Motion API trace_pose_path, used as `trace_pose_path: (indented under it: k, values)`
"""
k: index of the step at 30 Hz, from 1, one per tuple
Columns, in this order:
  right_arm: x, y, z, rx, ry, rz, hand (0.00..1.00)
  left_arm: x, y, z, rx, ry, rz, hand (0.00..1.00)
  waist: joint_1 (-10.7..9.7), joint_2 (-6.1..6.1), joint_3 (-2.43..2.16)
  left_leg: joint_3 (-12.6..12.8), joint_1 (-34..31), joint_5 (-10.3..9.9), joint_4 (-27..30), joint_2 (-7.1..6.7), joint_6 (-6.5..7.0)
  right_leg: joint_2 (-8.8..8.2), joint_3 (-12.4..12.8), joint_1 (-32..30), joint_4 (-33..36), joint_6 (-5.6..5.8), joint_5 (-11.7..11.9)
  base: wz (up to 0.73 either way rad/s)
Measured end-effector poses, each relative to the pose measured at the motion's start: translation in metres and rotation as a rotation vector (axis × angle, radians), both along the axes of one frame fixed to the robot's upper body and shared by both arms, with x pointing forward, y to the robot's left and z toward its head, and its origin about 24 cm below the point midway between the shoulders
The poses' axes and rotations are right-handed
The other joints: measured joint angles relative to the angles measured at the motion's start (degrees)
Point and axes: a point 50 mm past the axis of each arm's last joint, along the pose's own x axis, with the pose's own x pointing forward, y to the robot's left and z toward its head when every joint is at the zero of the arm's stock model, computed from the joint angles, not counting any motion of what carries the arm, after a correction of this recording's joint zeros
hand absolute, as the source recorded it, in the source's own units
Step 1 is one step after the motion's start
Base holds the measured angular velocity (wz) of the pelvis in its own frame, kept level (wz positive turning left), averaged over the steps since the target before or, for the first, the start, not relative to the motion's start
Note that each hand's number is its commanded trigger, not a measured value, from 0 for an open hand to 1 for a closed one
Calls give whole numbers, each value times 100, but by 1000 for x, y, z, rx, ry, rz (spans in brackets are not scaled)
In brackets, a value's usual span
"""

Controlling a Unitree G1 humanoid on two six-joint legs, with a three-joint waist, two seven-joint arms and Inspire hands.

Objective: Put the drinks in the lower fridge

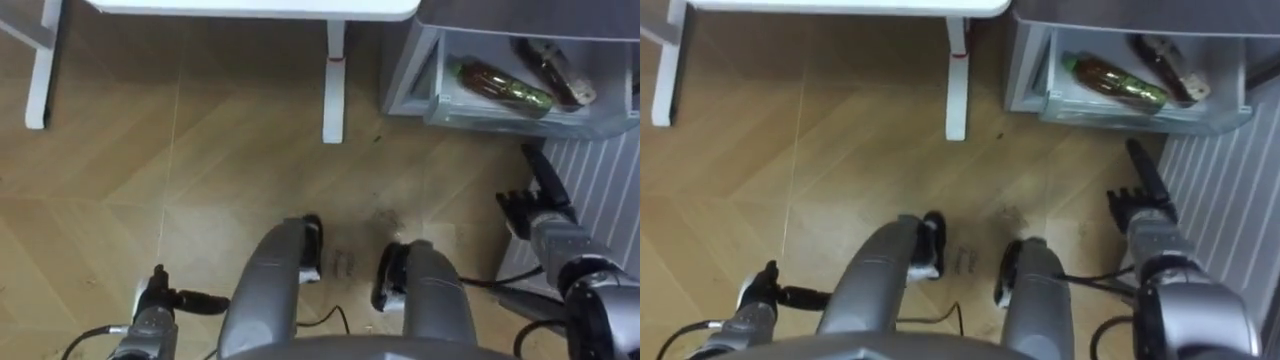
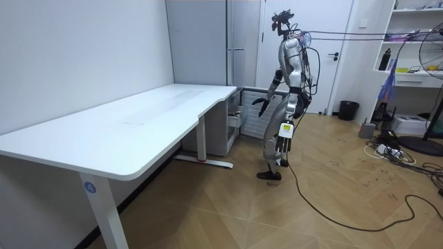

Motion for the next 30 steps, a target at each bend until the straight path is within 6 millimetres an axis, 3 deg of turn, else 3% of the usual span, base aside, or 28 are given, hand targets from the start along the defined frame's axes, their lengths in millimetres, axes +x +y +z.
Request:
trace_pose_path:
  k: [4, 7, 13, 17, 21, 25, 29, 30]
  values:
    - [11, -27, 24, -96, -34, 1, 0, 1, 1, 3, 5, -19, -30, 0, 89, -10, -1, -37, -577, -185, 723, -44, 22, -145, -10, -503, 781, -32, -282, 13]
    - [28, -36, 43, -143, -77, 16, 0, 2, 4, 4, 8, -20, -36, 0, 97, -36, -2, -46, -884, -249, 1057, -55, 33, -211, -10, -795, 1158, -53, -399, 7]
    - [59, -37, 77, -256, -163, 107, 0, -1, 11, 5, 32, -3, -70, 0, 247, -106, 6, -107, -1166, -293, 1417, -88, 32, -270, 5, -1058, 1572, -86, -515, 5]
    - [61, -38, 81, -285, -149, 119, 0, -7, 15, 5, 25, 20, -73, 0, 242, -131, 4, -224, -1426, -323, 1683, -151, 27, -283, 8, -1247, 1825, -92, -594, 12]
    - [66, -41, 90, -335, -165, 139, 0, -4, 11, 6, -15, 11, -95, 0, 284, -139, 7, -206, -1670, -364, 1887, -173, 89, -211, 222, -1571, 2069, -79, -601, -5]
    - [66, -51, 102, -364, -180, 126, 0, 5, 8, 11, -44, -35, -105, 0, 416, -143, 11, -317, -1848, -341, 1806, -479, -77, -262, 323, -1814, 2133, -74, -604, 1]
    - [71, -52, 108, -376, -206, 107, 0, 10, 7, 14, -49, -44, -156, 0, 427, -210, 50, -348, -2013, -250, 1641, -558, -239, -319, 382, -2050, 2124, -76, -604, 13]
    - [74, -51, 112, -372, -219, 102, 0, 12, 5, 14, -50, -49, -165, 0, 428, -237, 66, -353, -2071, -230, 1606, -556, -341, -321, 383, -2128, 2123, -76, -605, 0]
